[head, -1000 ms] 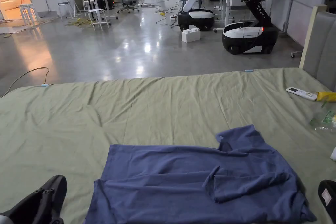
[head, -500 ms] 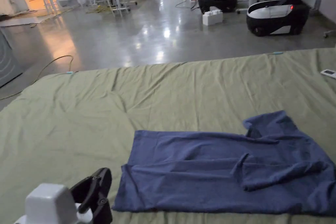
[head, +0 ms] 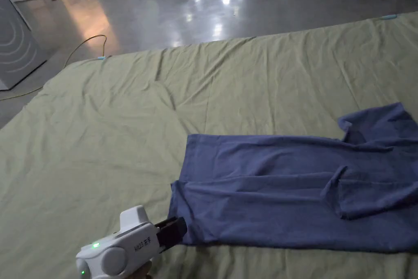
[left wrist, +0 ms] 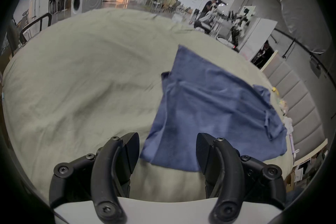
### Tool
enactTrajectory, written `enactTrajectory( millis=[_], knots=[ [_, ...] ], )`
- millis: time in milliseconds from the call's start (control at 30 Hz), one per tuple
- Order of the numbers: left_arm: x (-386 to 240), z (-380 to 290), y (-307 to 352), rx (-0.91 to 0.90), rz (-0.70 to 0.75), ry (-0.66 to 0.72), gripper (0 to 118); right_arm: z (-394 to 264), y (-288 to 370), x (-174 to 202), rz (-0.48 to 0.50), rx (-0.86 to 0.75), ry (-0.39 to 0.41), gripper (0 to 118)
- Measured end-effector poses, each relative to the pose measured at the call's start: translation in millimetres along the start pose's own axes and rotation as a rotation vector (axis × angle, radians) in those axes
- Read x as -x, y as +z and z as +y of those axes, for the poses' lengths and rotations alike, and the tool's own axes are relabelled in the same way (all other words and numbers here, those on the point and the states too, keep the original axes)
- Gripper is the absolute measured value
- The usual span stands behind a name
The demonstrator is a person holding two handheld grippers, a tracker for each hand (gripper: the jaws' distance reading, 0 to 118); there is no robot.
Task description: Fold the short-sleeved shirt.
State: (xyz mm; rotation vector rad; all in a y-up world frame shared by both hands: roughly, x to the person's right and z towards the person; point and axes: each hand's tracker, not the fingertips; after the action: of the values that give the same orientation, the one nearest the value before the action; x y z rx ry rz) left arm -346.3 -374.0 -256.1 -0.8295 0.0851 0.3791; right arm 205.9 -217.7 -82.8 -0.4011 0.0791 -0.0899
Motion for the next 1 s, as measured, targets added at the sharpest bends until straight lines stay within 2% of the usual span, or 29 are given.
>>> enactTrajectory(
  millis=[100,133,200,233,333,367,400,433,467,500,533,567,633,700,800,867,900,967,1000],
  knots=[
    [-10.4,-0.5,-8.8,0.039,0.002,-0.093,64,-6.3,-0.4,-9.9,-0.024,0.023,-0.018,0],
    [-15.9,-0.1,-9.3,0.044,0.047,-0.153,57,-8.0,-1.3,-12.2,-0.029,0.032,-0.022,0],
    [-27.8,0.5,-10.3,0.053,0.123,-0.261,26,-10.2,-3.9,-15.2,-0.041,0.046,-0.024,0],
    [-31.7,0.8,-11.4,0.063,0.081,-0.246,20,-10.4,-5.9,-16.1,-0.045,0.052,-0.025,0],
    [-42.5,7.1,-15.9,0.115,0.097,-0.238,15,-13.0,-18.8,-27.7,-0.069,0.076,-0.019,0],
    [-41.9,10.1,-19.9,0.138,0.11,-0.264,15,-12.5,-27.7,-34.4,-0.112,0.095,-0.018,0],
    [-43.9,11.0,-22.6,0.162,0.113,-0.276,15,-12.8,-40.3,-42.1,-0.146,0.138,-0.049,0],
    [-45.8,12.3,-24.9,0.171,0.116,-0.29,15,-14.6,-53.8,-52.8,-0.132,0.147,-0.087,1],
    [-46.4,13.5,-26.7,0.181,0.115,-0.304,15,-18.2,-70.0,-67.1,-0.108,0.162,-0.148,9],
    [-47.4,12.3,-26.6,0.188,0.114,-0.316,15,-21.8,-87.9,-81.1,-0.114,0.181,-0.2,28],
    [-47.6,12.7,-26.2,0.19,0.118,-0.327,15,-25.6,-104.0,-92.0,-0.125,0.206,-0.233,59],
    [-47.2,13.4,-25.3,0.193,0.115,-0.325,15,-30.2,-124.6,-103.9,-0.13,0.257,-0.27,68],
    [-46.9,12.8,-22.0,0.197,0.106,-0.314,15,-40.2,-157.4,-124.0,-0.144,0.292,-0.325,63],
    [-46.2,11.1,-19.6,0.194,0.099,-0.307,14,-48.4,-186.2,-136.2,-0.163,0.331,-0.367,63],
    [-44.9,11.4,-19.7,0.193,0.094,-0.294,14,-60.8,-219.7,-141.5,-0.189,0.406,-0.384,61],
    [-47.5,10.0,-17.3,0.192,0.096,-0.293,14,-66.5,-231.0,-131.3,-0.193,0.442,-0.337,24],
    [-47.3,10.5,-18.6,0.19,0.099,-0.299,14,-68.0,-233.3,-121.5,-0.208,0.457,-0.278,13],
    [-49.2,8.8,-17.2,0.184,0.105,-0.309,14,-67.1,-235.1,-104.0,-0.245,0.461,-0.119,12],
    [-50.6,7.4,-15.8,0.178,0.109,-0.324,14,-65.9,-236.3,-98.6,-0.238,0.46,-0.112,9]
  ],
)
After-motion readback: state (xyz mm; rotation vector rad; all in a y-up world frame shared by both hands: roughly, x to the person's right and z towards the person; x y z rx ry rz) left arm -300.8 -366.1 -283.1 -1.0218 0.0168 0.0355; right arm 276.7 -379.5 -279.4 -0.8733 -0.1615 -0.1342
